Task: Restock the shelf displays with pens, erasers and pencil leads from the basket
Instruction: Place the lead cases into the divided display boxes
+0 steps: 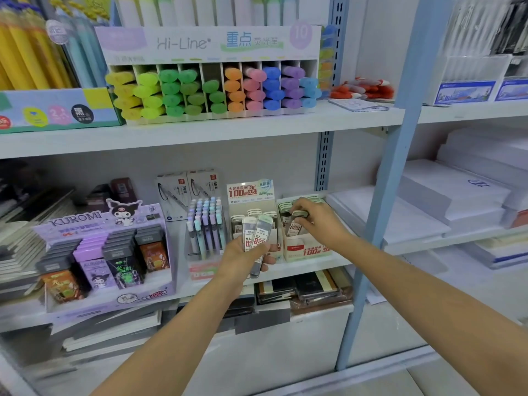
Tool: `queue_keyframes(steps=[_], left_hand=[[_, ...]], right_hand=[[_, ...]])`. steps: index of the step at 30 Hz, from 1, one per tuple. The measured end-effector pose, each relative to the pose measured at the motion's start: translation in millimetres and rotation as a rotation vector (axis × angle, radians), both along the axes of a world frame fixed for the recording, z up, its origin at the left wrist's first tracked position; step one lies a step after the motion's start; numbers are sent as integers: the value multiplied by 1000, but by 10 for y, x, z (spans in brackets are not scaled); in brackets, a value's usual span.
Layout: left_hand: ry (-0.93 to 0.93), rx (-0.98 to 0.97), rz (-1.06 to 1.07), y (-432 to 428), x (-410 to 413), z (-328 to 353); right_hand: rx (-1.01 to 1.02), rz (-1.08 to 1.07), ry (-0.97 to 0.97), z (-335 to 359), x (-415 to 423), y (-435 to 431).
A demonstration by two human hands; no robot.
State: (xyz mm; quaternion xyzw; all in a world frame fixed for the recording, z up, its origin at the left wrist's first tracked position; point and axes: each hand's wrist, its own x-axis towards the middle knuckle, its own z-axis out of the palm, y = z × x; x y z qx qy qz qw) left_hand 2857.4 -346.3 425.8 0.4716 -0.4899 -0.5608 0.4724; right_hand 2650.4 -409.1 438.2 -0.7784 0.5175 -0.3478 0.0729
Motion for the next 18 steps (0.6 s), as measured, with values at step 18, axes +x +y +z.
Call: queue_keyframes(steps=[18], left_hand=[[-40, -1, -135, 75, -148, 44]], right_hand=[[247, 253, -404, 119, 136, 391]])
